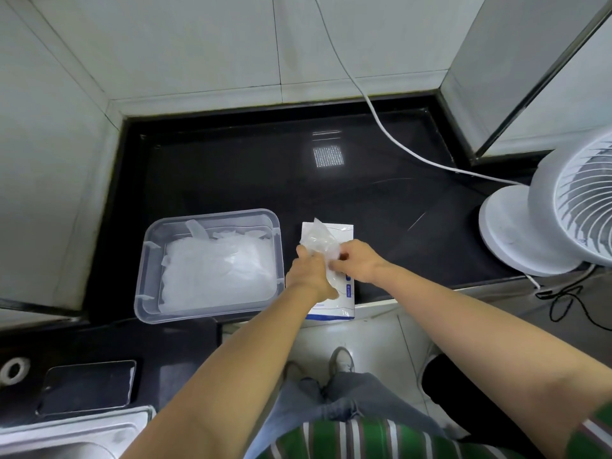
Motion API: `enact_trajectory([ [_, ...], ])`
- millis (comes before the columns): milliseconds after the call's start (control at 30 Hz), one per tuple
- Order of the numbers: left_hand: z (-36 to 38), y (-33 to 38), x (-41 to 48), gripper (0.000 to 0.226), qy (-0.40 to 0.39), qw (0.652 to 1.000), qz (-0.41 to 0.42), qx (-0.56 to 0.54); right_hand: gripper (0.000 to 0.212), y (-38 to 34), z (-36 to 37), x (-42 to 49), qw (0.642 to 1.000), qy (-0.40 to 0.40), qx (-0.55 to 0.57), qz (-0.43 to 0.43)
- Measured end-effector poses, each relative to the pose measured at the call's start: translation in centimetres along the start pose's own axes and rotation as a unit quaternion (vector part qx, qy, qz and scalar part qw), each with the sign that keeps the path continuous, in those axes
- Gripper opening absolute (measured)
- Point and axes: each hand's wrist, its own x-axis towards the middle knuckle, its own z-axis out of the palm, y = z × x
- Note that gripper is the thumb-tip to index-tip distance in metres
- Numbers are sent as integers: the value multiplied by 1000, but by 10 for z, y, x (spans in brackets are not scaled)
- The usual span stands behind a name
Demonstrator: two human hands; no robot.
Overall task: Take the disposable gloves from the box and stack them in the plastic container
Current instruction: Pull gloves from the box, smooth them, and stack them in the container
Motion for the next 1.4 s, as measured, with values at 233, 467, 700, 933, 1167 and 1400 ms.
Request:
enact_trajectory([
  [233, 1, 0, 0, 93, 10, 999, -3, -37, 12, -10, 2, -8, 987, 66, 113, -93],
  [467, 6, -2, -4, 104, 3, 997, -17, -81, 5, -39, -16, -7, 935, 225, 236, -137],
  [700, -26, 9, -5, 47, 22, 935, 7, -353, 27, -55, -41, 1, 942, 216, 230, -110],
  [933, -90, -1, -26, 52, 62, 792, 74, -603, 40, -49, -27, 5, 938, 211, 267, -71],
  [1167, -91, -42, -28, 14, 41, 815, -29, -577, 51, -74, -1, -3, 949, 160, 260, -79],
  [1400, -99, -78, -37, 17, 83, 768, -34, -635, 59, -85, 16, -3, 943, 97, 307, -82],
])
